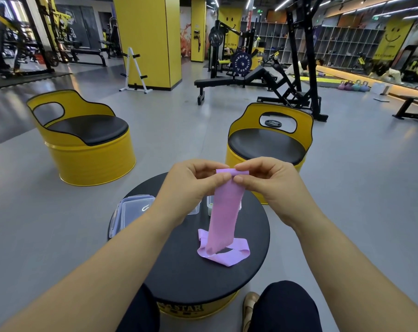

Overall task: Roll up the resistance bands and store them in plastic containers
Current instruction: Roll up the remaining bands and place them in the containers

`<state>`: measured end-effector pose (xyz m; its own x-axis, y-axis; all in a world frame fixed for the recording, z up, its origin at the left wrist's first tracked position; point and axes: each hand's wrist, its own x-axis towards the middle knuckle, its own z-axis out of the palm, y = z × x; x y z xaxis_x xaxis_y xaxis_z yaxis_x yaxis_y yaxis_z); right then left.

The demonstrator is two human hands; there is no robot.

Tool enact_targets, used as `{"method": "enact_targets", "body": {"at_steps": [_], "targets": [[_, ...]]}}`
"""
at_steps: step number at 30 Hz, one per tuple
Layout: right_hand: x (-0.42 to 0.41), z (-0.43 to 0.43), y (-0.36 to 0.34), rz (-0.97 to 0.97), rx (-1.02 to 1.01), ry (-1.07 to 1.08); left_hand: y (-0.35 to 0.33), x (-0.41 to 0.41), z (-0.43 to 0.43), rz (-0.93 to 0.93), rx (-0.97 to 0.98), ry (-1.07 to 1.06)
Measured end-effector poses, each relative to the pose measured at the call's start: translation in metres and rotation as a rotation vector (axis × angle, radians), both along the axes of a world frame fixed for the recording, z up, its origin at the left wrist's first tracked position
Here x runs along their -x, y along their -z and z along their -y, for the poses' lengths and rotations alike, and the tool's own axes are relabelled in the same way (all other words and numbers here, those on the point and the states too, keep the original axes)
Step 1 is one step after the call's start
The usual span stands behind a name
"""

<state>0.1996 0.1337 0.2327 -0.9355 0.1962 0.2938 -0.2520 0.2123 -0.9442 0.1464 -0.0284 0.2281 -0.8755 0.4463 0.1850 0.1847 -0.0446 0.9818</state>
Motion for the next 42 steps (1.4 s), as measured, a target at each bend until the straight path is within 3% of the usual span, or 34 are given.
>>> {"method": "enact_targets", "body": {"at_steps": [10,17,26,42], "targets": [[0.0,0.0025,-0.0005,0.036,-0.013,0.01,0.0002,0.0,0.0,-0.043,-0.029,-0.037],[0.0002,0.0018,0.0028,0.007,-0.004,-0.009,-0.0002,-0.0015,-0.0003,0.046,0.001,0.016],[0.0,0.0026,0.0034,0.07,-0.018,-0.021,-0.0001,-0.003,0.0005,-0.029,0.011,-0.026],[-0.0028,0.0017,0.0056,0.006,-0.048,0.0,0.0015,-0.0042,0.0017,-0.01,0.039,-0.001]]}}
